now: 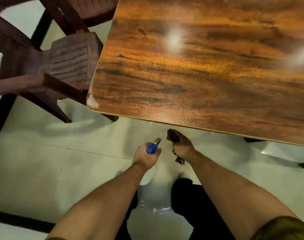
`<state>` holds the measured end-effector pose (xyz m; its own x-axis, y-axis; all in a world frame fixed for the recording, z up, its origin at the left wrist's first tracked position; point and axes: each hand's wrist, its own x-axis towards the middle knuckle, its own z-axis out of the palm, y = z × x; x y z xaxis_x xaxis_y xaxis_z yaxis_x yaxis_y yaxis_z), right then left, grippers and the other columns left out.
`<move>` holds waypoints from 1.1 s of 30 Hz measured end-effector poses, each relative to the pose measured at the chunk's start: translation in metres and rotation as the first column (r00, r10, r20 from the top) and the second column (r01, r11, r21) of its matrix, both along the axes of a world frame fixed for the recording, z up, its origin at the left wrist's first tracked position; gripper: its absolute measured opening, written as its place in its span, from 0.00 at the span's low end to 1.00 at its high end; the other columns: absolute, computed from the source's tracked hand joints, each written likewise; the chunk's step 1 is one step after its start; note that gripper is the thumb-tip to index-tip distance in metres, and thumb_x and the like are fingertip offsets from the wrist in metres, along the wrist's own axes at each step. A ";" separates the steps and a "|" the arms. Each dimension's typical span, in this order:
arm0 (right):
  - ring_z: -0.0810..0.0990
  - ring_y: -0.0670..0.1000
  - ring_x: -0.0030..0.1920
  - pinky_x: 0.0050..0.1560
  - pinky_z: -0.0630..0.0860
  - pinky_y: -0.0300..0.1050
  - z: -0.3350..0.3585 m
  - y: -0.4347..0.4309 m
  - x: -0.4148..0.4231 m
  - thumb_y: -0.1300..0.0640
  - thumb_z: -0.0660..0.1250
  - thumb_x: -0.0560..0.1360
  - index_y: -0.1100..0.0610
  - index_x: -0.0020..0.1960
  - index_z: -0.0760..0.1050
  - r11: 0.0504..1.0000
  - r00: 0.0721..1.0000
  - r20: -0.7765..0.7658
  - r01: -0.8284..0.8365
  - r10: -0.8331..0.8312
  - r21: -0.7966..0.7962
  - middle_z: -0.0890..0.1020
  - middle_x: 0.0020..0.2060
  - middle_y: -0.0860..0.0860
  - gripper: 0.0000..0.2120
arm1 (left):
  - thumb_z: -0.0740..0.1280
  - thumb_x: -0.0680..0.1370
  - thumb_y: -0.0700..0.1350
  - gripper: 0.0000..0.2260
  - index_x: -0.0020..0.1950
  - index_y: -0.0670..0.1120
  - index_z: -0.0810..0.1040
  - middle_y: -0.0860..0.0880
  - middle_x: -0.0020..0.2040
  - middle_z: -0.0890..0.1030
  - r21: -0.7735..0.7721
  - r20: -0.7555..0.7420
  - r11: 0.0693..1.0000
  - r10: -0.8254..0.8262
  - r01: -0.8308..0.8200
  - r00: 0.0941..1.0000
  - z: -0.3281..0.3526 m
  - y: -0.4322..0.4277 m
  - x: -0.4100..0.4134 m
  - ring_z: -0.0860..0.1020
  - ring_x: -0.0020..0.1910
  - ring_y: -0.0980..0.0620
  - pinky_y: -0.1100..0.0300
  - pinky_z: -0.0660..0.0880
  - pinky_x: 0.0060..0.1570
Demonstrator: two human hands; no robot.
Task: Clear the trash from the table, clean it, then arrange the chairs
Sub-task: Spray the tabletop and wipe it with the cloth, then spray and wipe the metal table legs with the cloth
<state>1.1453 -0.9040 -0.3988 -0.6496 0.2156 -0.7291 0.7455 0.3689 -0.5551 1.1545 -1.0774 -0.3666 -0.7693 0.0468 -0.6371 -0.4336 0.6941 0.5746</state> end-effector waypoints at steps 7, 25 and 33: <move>0.78 0.49 0.38 0.23 0.71 0.32 -0.131 0.003 -0.034 0.63 0.57 0.82 0.45 0.76 0.65 0.997 0.997 -0.048 -0.059 0.062 0.054 0.78 0.63 0.55 0.26 | 0.72 0.77 0.53 0.10 0.40 0.52 0.75 0.49 0.35 0.78 -0.029 -0.077 0.999 -0.018 0.016 0.997 -0.143 -0.002 -0.052 0.76 0.37 0.46 0.58 0.72 0.40; 0.79 0.60 0.52 0.50 0.75 0.46 -0.241 0.019 -0.147 0.69 0.59 0.78 0.56 0.75 0.68 0.994 0.910 -0.413 0.000 0.046 0.111 0.79 0.58 0.60 0.26 | 0.70 0.74 0.56 0.11 0.45 0.49 0.80 0.44 0.38 0.84 0.183 -0.417 0.982 0.119 -0.045 0.901 -0.302 0.008 -0.171 0.83 0.38 0.43 0.49 0.83 0.43; 0.85 0.66 0.44 0.45 0.82 0.67 -0.220 0.007 -0.184 0.64 0.59 0.81 0.63 0.57 0.79 0.713 0.667 -0.315 0.482 -0.675 -0.509 0.84 0.46 0.66 0.11 | 0.72 0.77 0.50 0.05 0.45 0.51 0.79 0.45 0.38 0.82 0.410 -0.545 0.912 0.251 -0.007 0.800 -0.272 0.019 -0.212 0.81 0.40 0.42 0.48 0.81 0.45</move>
